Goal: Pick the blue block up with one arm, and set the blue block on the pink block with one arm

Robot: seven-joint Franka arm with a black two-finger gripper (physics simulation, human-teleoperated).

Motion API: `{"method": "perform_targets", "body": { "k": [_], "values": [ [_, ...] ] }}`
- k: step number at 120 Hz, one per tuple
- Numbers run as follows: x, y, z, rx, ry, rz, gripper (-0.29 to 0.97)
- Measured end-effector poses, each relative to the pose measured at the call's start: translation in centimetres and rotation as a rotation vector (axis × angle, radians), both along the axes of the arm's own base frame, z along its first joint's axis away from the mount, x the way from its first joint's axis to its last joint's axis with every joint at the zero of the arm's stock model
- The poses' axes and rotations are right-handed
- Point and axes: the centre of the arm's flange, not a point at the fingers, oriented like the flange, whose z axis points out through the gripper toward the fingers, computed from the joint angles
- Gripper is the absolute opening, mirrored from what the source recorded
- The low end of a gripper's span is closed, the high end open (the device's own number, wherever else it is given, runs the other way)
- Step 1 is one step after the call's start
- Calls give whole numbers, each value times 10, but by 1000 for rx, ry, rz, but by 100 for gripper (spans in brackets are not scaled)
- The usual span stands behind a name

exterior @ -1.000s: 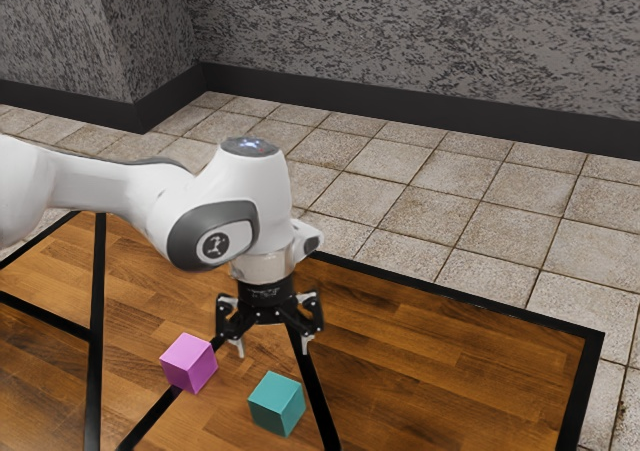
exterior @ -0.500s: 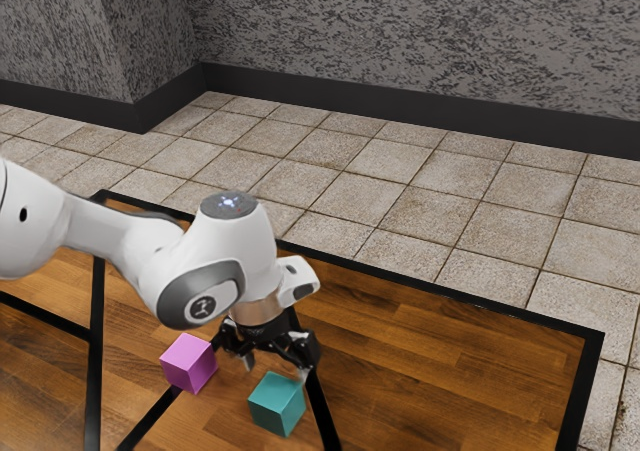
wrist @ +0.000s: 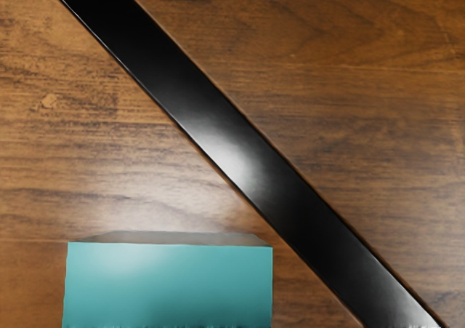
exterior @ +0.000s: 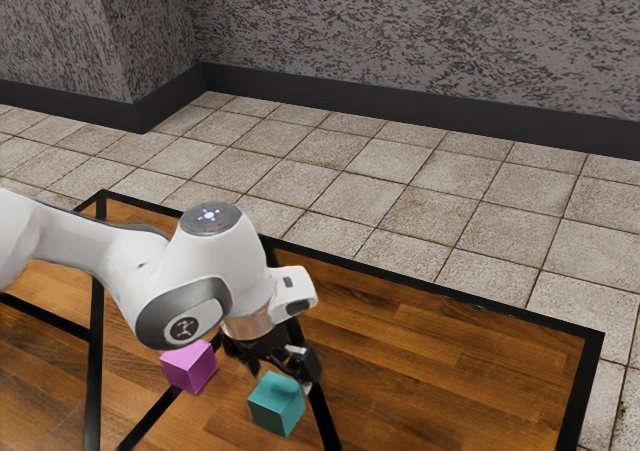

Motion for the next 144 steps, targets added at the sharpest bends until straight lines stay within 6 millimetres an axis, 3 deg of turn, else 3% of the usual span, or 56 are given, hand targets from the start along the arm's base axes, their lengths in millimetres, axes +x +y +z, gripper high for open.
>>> {"method": "perform_targets", "body": {
  "k": [31,69,144],
  "values": [
    [-3,3,-7,3,13,-15,68],
    [2,12,-31,0,58,13,68],
    [2,12,-57,3,89,8,68]
  ]
}}
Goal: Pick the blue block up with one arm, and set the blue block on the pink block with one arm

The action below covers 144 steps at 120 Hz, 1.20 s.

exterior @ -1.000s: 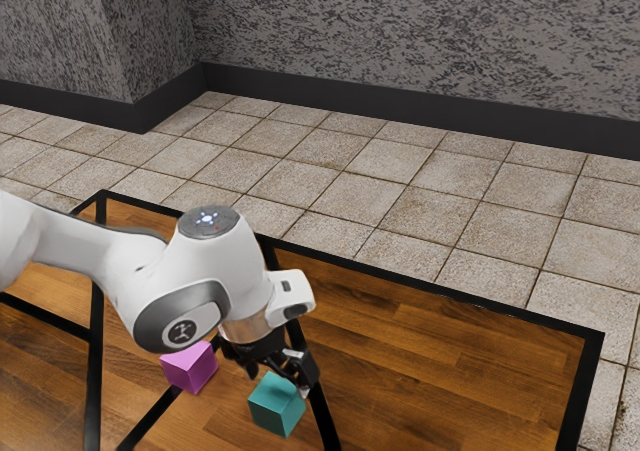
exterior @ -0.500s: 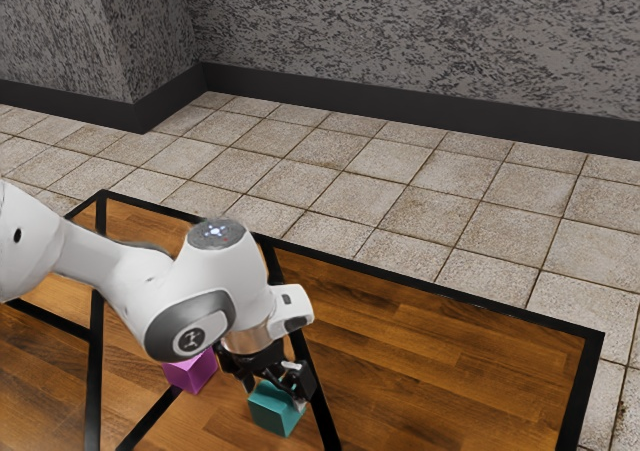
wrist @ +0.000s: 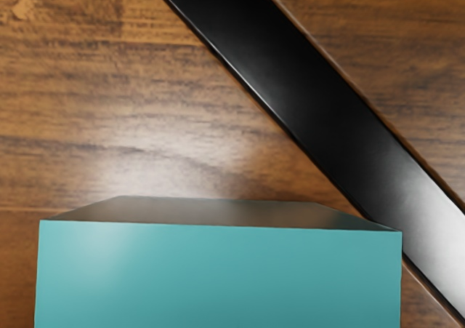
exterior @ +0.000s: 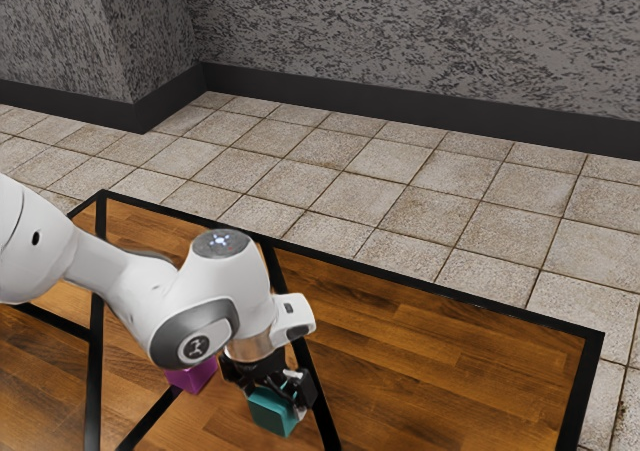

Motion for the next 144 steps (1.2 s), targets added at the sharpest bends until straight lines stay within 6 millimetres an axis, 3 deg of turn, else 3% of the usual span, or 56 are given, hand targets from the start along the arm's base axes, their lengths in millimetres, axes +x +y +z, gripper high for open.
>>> {"method": "perform_targets", "body": {
  "k": [27,48,67,93,99,108,119,144],
  "values": [
    [1,4,-7,4,12,7,67],
    [3,6,-5,5,4,13,43],
    [4,6,-3,5,-3,21,35],
    [7,4,45,-23,-95,34,32],
    [12,17,59,-27,-119,63,31],
    [21,51,82,-28,-152,143,31],
    [21,83,108,-22,-171,216,31],
    [-20,125,129,2,-158,305,32]
  ]
}}
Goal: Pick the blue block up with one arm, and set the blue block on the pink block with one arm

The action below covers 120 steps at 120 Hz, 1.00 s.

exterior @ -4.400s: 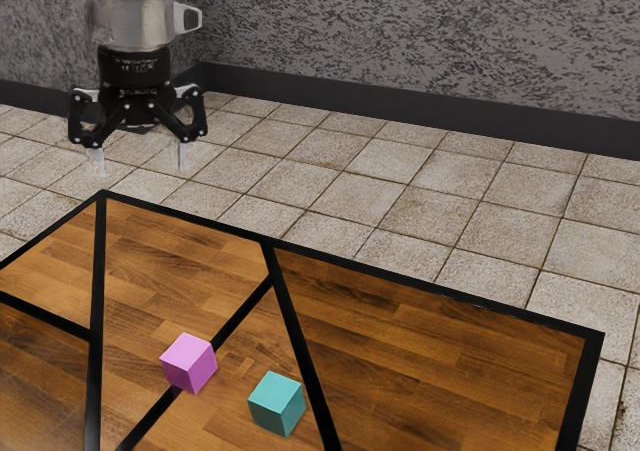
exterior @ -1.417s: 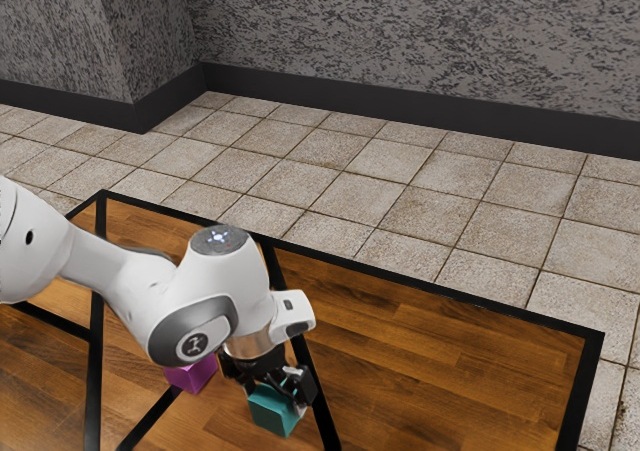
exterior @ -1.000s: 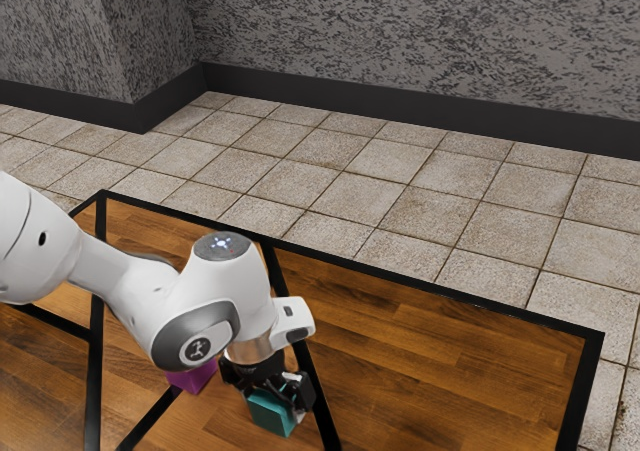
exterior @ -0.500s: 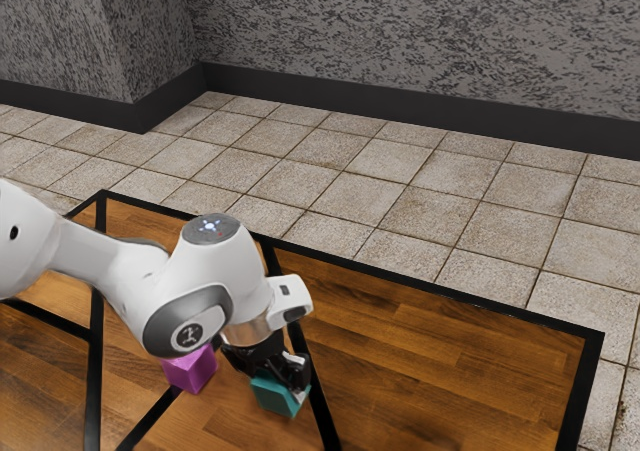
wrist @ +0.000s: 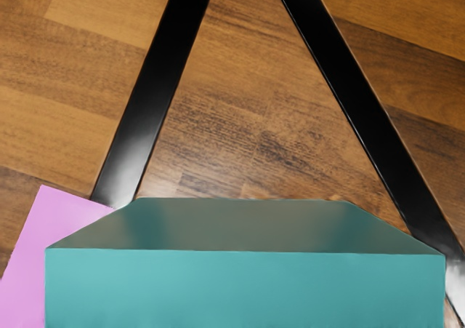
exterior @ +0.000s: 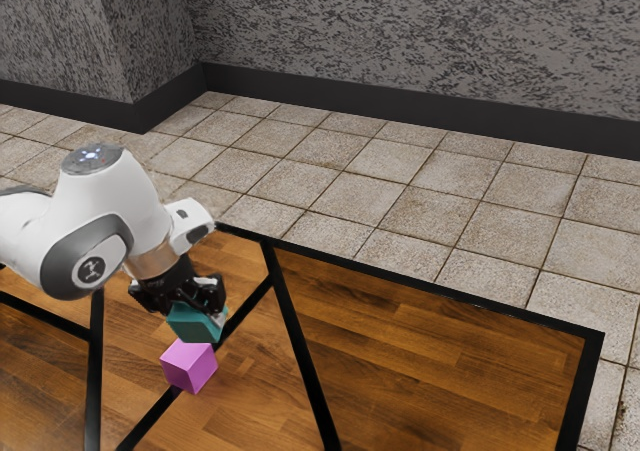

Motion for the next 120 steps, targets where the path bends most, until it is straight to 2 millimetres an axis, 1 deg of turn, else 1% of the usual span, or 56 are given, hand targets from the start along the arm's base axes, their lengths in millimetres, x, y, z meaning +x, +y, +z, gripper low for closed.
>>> {"method": "perform_targets", "body": {
  "k": [9,27,39,53,61,67,77,105,120],
  "values": [
    [-5,8,-2,3,18,22,32],
    [-6,26,-9,10,60,67,31],
    [-5,30,-13,17,78,76,31],
    [7,45,-17,27,100,82,31],
    [15,52,-14,36,95,75,31],
    [20,55,-11,47,91,57,31],
    [25,60,-17,59,99,35,31],
    [24,63,-24,73,80,-28,31],
    [26,63,-40,61,100,-49,31]
  ]
}}
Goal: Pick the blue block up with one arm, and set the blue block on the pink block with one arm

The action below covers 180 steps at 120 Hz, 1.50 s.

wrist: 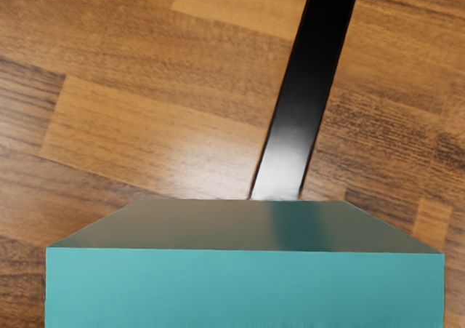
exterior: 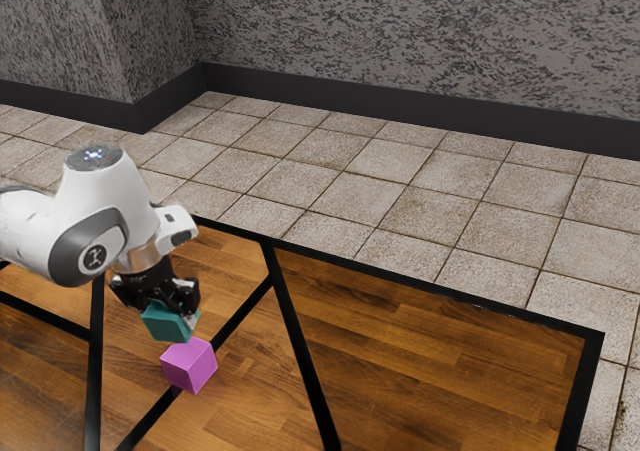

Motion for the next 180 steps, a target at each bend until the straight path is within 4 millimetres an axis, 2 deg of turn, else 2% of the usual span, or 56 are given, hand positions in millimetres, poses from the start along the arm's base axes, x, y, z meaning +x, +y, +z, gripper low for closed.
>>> {"method": "perform_targets", "body": {
  "k": [24,90,180],
  "values": [
    [3,-1,-12,-13,3,-24,31],
    [-20,-10,-9,-39,-24,-54,32],
    [-25,-9,-11,-36,-21,-168,32]
  ]
}}
